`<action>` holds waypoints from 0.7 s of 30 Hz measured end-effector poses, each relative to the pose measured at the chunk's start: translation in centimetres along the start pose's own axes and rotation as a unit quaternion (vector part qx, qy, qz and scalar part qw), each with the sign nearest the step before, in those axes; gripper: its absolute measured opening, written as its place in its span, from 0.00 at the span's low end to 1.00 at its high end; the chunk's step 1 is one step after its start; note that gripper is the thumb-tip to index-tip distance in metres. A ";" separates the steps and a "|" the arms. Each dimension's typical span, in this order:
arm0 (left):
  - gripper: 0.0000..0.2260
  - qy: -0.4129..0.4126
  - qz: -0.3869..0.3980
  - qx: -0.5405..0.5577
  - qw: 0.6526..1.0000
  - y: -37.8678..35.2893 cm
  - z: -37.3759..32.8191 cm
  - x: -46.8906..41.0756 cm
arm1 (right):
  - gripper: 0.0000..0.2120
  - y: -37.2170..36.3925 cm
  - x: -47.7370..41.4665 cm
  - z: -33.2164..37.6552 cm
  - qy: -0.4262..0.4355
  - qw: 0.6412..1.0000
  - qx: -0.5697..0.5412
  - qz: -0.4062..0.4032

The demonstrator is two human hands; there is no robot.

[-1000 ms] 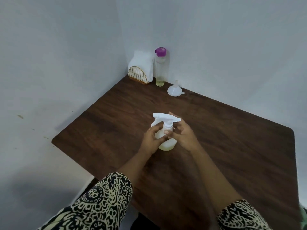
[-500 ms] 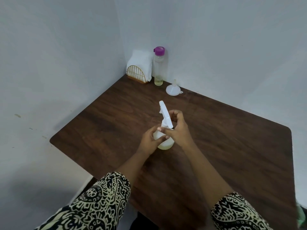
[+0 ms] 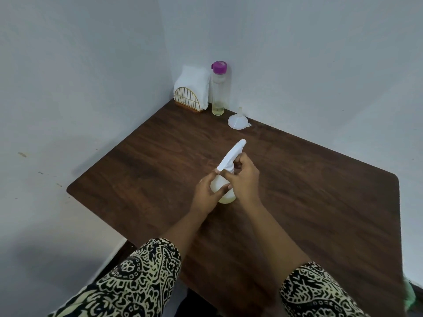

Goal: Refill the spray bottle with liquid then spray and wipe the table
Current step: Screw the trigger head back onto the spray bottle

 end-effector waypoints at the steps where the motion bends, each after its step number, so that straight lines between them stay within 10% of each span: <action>1: 0.24 0.001 -0.007 -0.007 1.000 -0.1 0.1 0.0 | 0.13 -0.1 -0.2 -0.1 -0.005 1.000 0.007 0.012; 9: 0.45 -0.001 0.173 -0.172 0.970 -0.5 2.0 -2.0 | 0.14 -0.5 -1.7 -0.3 -0.015 0.974 -0.028 0.223; 13: 0.38 0.011 0.240 -0.083 0.967 -1.6 1.4 -2.7 | 0.13 -0.5 -2.1 -0.1 -0.010 0.974 -0.015 0.225; 21: 0.41 0.089 -0.098 -0.180 0.975 -1.5 -0.4 1.6 | 0.13 0.0 -0.4 -0.2 0.019 0.998 -0.005 0.062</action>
Point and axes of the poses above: each hand's wrist, its own x-axis away from the middle knuckle, its own y-axis out of the back of the hand, z = x × y, the point moved 9 cm from there along -x, towards the middle knuckle, and after that the axes turned 6 degrees about -x, right-handed, at the moved point
